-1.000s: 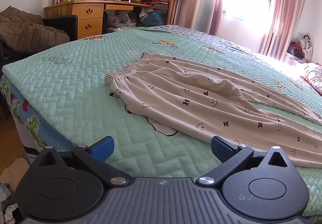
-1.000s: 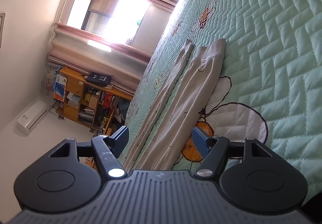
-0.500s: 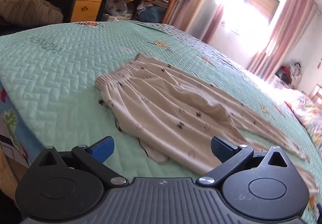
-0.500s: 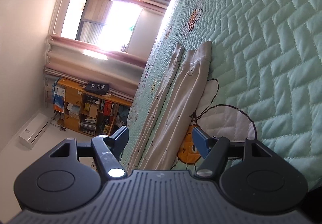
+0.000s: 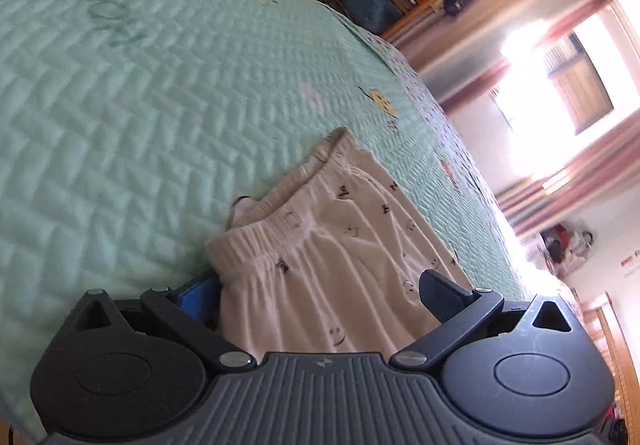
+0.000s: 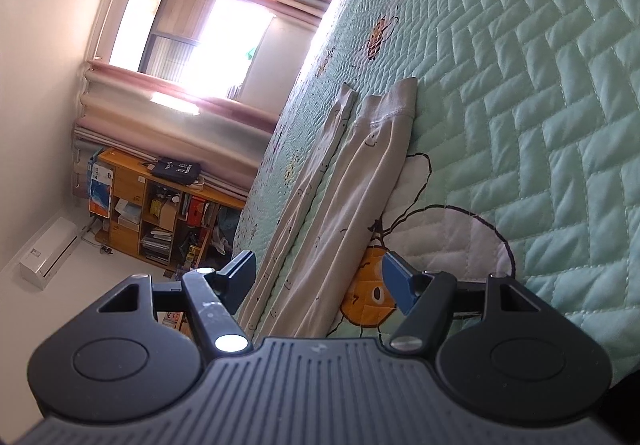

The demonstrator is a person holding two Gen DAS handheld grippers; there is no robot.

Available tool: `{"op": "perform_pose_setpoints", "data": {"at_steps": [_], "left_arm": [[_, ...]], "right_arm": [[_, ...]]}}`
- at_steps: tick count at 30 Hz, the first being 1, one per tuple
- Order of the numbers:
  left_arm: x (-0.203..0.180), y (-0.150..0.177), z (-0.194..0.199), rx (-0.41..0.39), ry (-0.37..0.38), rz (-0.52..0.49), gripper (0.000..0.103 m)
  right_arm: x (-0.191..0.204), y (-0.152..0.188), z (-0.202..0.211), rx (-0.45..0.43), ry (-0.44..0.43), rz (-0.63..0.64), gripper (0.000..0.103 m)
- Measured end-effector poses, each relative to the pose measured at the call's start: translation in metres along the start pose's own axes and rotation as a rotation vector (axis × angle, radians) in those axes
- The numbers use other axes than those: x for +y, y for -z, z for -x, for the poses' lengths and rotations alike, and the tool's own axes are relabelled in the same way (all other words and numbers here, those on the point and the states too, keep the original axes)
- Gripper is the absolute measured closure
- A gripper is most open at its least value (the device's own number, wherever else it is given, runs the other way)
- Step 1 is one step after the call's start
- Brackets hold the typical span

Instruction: Fold clothes

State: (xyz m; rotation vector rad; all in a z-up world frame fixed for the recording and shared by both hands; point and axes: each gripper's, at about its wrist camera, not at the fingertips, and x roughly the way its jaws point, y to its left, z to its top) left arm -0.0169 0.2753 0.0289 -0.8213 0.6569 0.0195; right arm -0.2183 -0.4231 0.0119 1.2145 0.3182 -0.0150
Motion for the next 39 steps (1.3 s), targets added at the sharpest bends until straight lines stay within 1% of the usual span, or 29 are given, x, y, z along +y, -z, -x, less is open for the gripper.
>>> {"op": "perform_pose_setpoints", "data": {"at_steps": [1,2,3,4,5,6,10,13,14,17,19,21,22,23,24,25,26,27,29,30,34,37,38,39], "left_arm": [[-0.001,0.000,-0.004,0.004,-0.002,-0.014,0.011],[-0.003,0.000,-0.008,0.009,-0.004,-0.029,0.033],[-0.004,0.000,-0.011,0.013,-0.007,-0.041,0.065],[-0.001,0.001,-0.014,0.016,-0.021,-0.034,0.080],[0.002,0.003,-0.015,0.008,-0.025,-0.030,0.087],[0.006,0.005,-0.015,0.000,-0.030,-0.026,0.091],[0.006,0.007,-0.004,-0.059,-0.048,-0.063,0.093],[0.006,0.006,0.015,-0.099,-0.049,-0.069,0.093],[0.007,0.005,0.020,-0.107,-0.047,-0.064,0.093],[0.018,0.000,0.019,-0.096,-0.071,-0.021,0.093],[0.028,-0.001,0.015,-0.081,-0.092,0.016,0.085],[0.038,-0.002,0.009,-0.052,-0.066,0.051,0.082],[0.038,-0.003,0.011,-0.048,-0.048,0.053,0.078],[0.037,-0.004,0.013,-0.042,-0.031,0.048,0.065],[0.036,-0.004,0.015,-0.036,-0.007,0.043,0.044],[0.033,-0.003,0.018,-0.033,0.013,0.038,0.035],[0.030,-0.001,0.021,-0.031,0.031,0.032,0.020],[0.026,0.001,0.023,-0.033,0.029,0.019,0.013],[0.021,0.009,0.028,-0.035,0.019,0.004,0.010],[0.023,0.013,0.030,-0.034,0.026,0.010,0.009],[0.031,0.030,0.040,-0.039,0.061,0.038,0.009],[0.031,0.039,0.041,-0.032,0.062,0.021,0.009],[0.030,0.039,0.041,-0.028,0.058,0.013,0.008],[0.030,0.038,0.039,-0.021,0.057,0.015,0.004]], "right_arm": [[0.001,0.000,-0.001,0.001,0.006,0.004,0.032],[0.001,0.000,-0.002,0.001,0.013,0.008,0.032],[0.001,0.000,-0.002,0.000,0.019,0.011,0.032],[0.002,0.000,-0.003,0.000,0.025,0.014,0.032],[0.002,0.000,-0.004,0.000,0.031,0.017,0.032],[0.003,0.000,-0.005,0.000,0.036,0.021,0.032],[0.003,-0.001,-0.006,0.005,0.043,0.034,0.031],[0.001,-0.002,-0.004,0.007,0.035,0.030,0.031],[0.001,-0.003,-0.004,0.007,0.030,0.026,0.031],[0.000,-0.004,-0.003,0.008,0.024,0.019,0.031],[0.000,-0.004,-0.002,0.008,0.024,0.021,0.031],[0.000,-0.004,-0.002,0.009,0.022,0.022,0.031],[0.000,-0.005,-0.001,0.009,0.020,0.020,0.031],[-0.001,-0.005,-0.001,0.009,0.018,0.018,0.031],[-0.001,-0.005,-0.001,0.009,0.016,0.015,0.031],[-0.001,-0.005,0.000,0.008,0.015,0.013,0.031],[-0.001,-0.005,0.000,0.007,0.014,0.012,0.031],[-0.001,-0.005,0.000,0.005,0.012,0.011,0.031],[-0.001,-0.005,0.000,0.003,0.006,0.011,0.031],[0.000,-0.005,0.000,0.002,0.003,0.012,0.031],[0.000,-0.006,0.002,-0.007,0.002,0.015,0.031],[-0.003,-0.007,0.006,-0.032,0.002,-0.001,0.031],[-0.004,-0.009,0.005,-0.038,0.010,-0.009,0.031],[-0.005,-0.010,0.004,-0.044,0.018,-0.017,0.031]]}}
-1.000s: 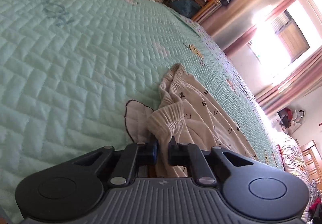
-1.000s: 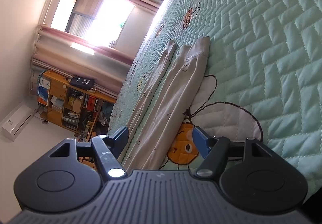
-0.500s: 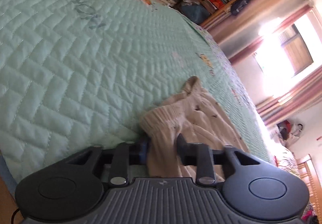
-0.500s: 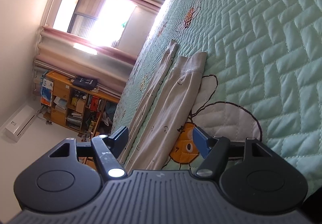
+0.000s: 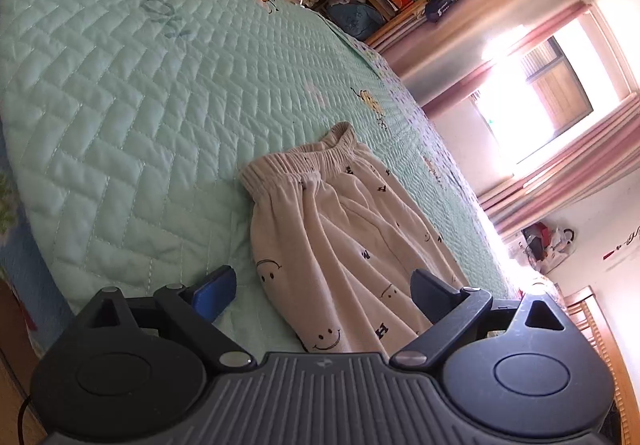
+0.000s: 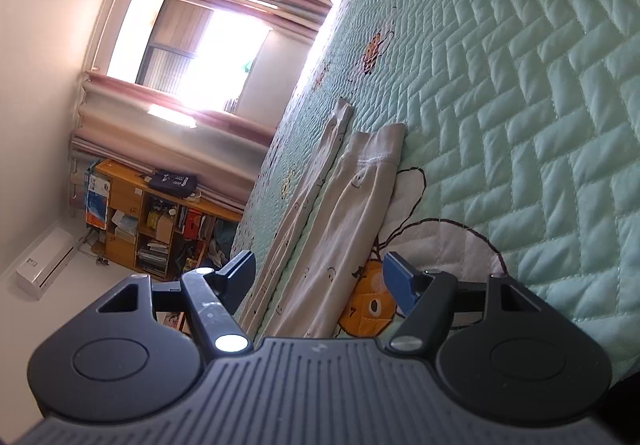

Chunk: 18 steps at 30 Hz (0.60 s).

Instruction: Fold clothes

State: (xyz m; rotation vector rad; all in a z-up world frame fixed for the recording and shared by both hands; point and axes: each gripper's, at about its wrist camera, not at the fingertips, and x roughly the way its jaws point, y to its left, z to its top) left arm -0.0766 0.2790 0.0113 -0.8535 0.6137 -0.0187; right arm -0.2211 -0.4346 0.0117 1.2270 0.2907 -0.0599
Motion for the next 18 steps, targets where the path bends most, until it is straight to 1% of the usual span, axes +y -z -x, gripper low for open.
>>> {"op": "perform_pose_setpoints", "data": {"at_steps": [2,7,9,10,11,12,13,14,15,16,17,18], "left_arm": [[0.001,-0.002,-0.003,0.008,0.002,0.019,0.001],[-0.007,-0.004,-0.014,0.007,-0.041,-0.007,0.001],[-0.009,-0.003,-0.016,-0.004,-0.047,-0.017,0.003],[-0.010,-0.002,-0.016,-0.009,-0.054,-0.035,0.006],[-0.012,-0.002,-0.017,-0.010,-0.069,-0.061,0.013],[-0.014,-0.001,-0.017,-0.008,-0.086,-0.084,0.023],[-0.014,-0.001,-0.017,-0.007,-0.098,-0.096,0.029],[-0.012,-0.002,-0.017,-0.006,-0.108,-0.096,0.038],[-0.010,-0.003,-0.016,-0.006,-0.110,-0.087,0.045],[-0.007,-0.004,-0.016,-0.005,-0.107,-0.069,0.049],[-0.003,-0.006,-0.015,-0.004,-0.105,-0.051,0.053],[-0.001,-0.007,-0.015,-0.003,-0.102,-0.039,0.056]], "right_arm": [[0.001,-0.003,-0.006,-0.005,0.021,0.005,0.031],[0.008,-0.014,-0.032,-0.022,0.082,0.079,0.031],[0.007,-0.020,-0.041,-0.037,0.081,0.062,0.031],[0.006,-0.022,-0.045,-0.041,0.078,0.056,0.032],[0.006,-0.024,-0.049,-0.042,0.076,0.056,0.032],[0.006,-0.025,-0.052,-0.040,0.074,0.062,0.034],[0.006,-0.026,-0.055,-0.037,0.072,0.067,0.039],[0.005,-0.027,-0.057,-0.031,0.073,0.068,0.043],[0.003,-0.028,-0.058,-0.025,0.079,0.063,0.055],[0.000,-0.029,-0.059,-0.020,0.085,0.056,0.068],[-0.004,-0.029,-0.060,-0.016,0.090,0.041,0.076],[-0.008,-0.029,-0.060,-0.014,0.094,0.025,0.092]]}}
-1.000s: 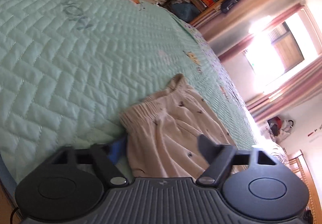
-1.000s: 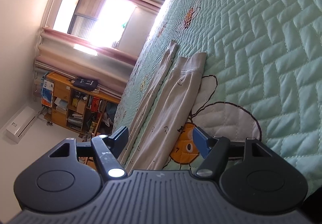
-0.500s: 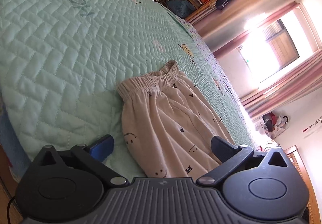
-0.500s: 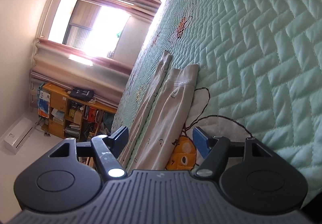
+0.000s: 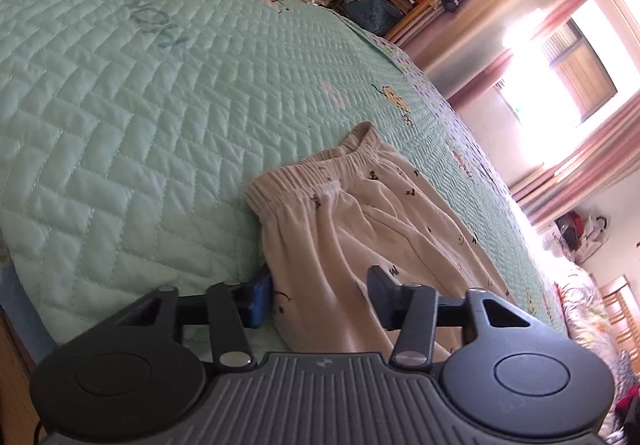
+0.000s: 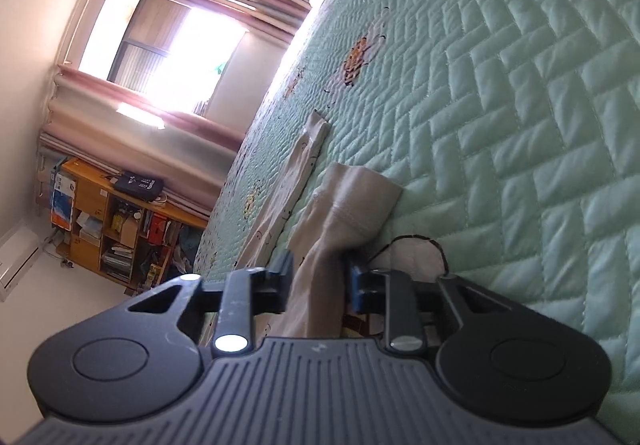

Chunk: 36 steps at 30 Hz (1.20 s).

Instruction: Fold clothes

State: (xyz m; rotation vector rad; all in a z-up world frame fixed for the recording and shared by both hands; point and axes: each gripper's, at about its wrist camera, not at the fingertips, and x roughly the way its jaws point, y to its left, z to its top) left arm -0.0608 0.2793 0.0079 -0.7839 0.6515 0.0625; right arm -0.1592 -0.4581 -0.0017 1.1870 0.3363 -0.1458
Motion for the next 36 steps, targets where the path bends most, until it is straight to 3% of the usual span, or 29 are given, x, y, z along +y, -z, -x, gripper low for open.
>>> {"op": "perform_pose_setpoints", "data": {"at_steps": [1,4,5,8,12,16,33,36], "left_arm": [[0.001,0.000,0.001,0.000,-0.001,-0.003,0.056],[-0.003,0.003,0.003,-0.008,-0.017,-0.034,0.055],[-0.006,0.006,0.004,-0.013,-0.018,-0.044,0.052],[-0.018,0.013,0.006,-0.028,-0.010,-0.098,0.028],[-0.042,0.025,0.002,-0.041,-0.091,-0.227,0.020],[-0.053,0.029,-0.001,-0.031,-0.103,-0.262,0.006],[-0.066,0.028,-0.011,0.007,-0.152,-0.313,0.001],[-0.068,0.028,-0.011,0.010,-0.158,-0.317,0.001]], "right_arm": [[-0.002,0.000,0.000,-0.001,0.002,-0.007,0.099],[-0.003,0.002,0.002,-0.008,0.010,-0.003,0.099],[-0.001,0.004,0.003,-0.009,0.018,0.014,0.099],[0.002,0.006,0.005,-0.001,0.025,0.039,0.099],[0.004,0.008,0.011,-0.012,0.042,0.073,0.099],[0.011,0.011,0.025,-0.051,0.040,0.120,0.099],[0.008,0.009,0.031,-0.079,0.044,0.104,0.099],[0.004,0.008,0.030,-0.077,0.045,0.084,0.095]]}}
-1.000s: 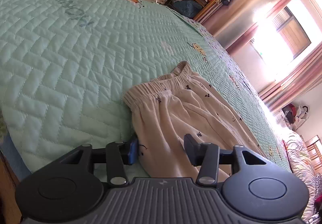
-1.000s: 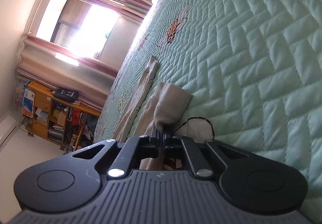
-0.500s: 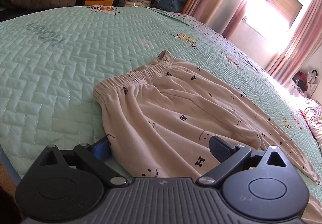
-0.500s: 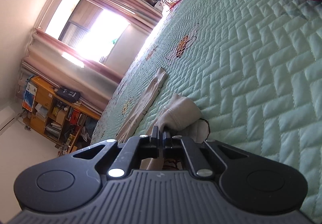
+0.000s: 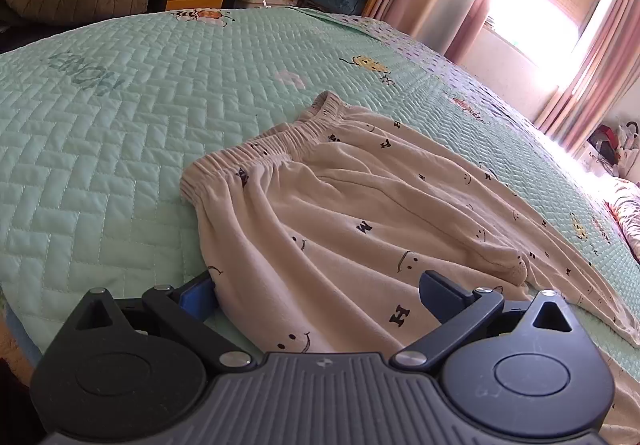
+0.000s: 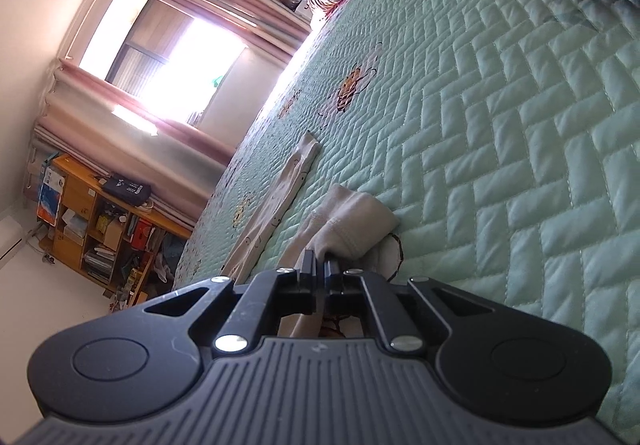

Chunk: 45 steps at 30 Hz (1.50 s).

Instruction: Fold clothes

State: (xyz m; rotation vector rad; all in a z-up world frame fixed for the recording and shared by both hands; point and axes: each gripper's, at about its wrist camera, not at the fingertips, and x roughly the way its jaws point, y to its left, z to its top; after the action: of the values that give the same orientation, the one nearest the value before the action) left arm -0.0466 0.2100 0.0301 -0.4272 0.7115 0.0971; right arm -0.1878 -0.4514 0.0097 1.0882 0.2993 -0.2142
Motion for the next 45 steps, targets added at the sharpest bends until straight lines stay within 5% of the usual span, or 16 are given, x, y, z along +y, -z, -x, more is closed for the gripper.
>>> {"op": "perform_pose_setpoints", "data": {"at_steps": [5,10,41,45], "left_arm": [[-0.001,0.001,0.000,0.002,-0.006,-0.005,0.001],[-0.002,0.000,0.000,0.006,-0.013,-0.010,0.001],[0.002,0.000,0.012,0.020,0.002,0.011,0.001],[0.008,0.003,0.016,0.019,0.017,0.025,0.001]], "right_arm": [[-0.004,-0.001,0.000,0.005,0.003,-0.035,0.094],[-0.009,-0.001,0.000,0.010,0.003,-0.070,0.079],[-0.011,-0.003,0.001,0.006,-0.007,-0.081,0.070],[-0.010,-0.001,0.007,0.006,-0.016,-0.080,0.060]]}}
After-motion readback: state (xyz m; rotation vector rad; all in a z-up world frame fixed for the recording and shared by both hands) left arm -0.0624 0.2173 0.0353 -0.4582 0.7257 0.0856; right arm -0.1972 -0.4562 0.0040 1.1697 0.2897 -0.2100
